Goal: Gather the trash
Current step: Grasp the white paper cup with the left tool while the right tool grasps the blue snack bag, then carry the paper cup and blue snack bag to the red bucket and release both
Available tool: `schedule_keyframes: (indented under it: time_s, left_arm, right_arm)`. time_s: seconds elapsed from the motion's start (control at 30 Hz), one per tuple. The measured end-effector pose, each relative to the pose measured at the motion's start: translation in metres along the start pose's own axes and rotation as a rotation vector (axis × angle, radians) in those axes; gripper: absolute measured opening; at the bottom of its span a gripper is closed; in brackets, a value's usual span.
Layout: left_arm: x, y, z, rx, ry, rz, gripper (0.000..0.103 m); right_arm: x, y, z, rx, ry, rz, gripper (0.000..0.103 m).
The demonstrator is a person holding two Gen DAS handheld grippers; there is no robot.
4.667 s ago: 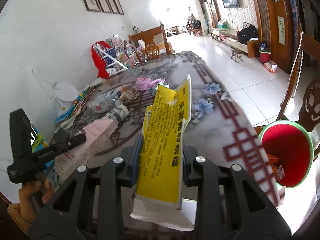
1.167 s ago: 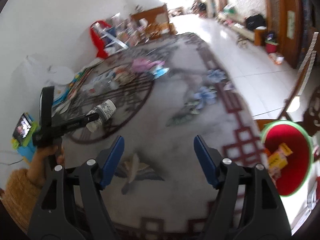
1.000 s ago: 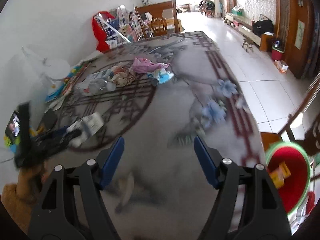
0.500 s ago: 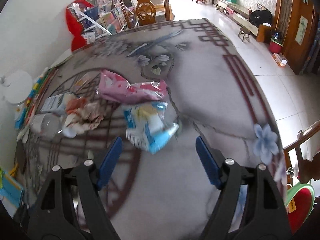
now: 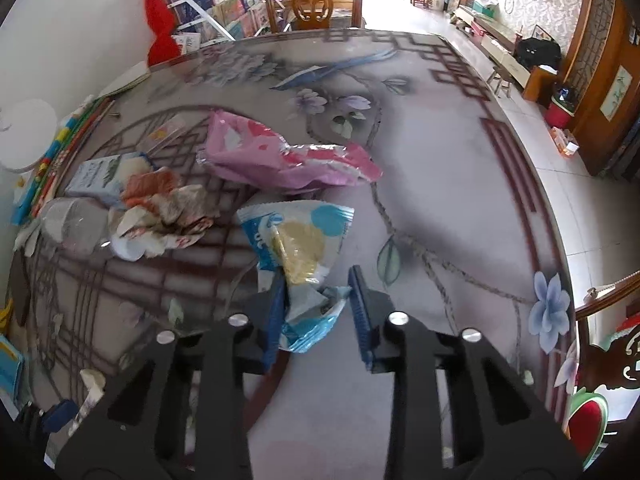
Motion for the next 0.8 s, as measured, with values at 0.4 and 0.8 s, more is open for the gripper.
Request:
schedule_keyframes:
  time_s: [0.4, 0.8]
  left_arm:
    - [0.006, 0.002, 0.000, 0.008, 0.021, 0.011, 0.034]
    - [0.015, 0.006, 0.002, 0.007, 0.040, 0.013, 0.033]
  right_arm:
    - [0.079, 0.073, -0.014, -0.016, -0.129, 0.038, 0.028]
    - [0.136, 0.167, -0.019, -0.144, -0.150, 0.104, 0.028]
Point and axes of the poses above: each gripper's, at about its wrist camera, not at the fingertips, and x roughly against the way its jaws point, z to its right, y to its underside, the point moved 2 cm from there along -x, roughly the way its jaws point, and after that the axes turned 11 degrees about x, right-handed, at the moved point
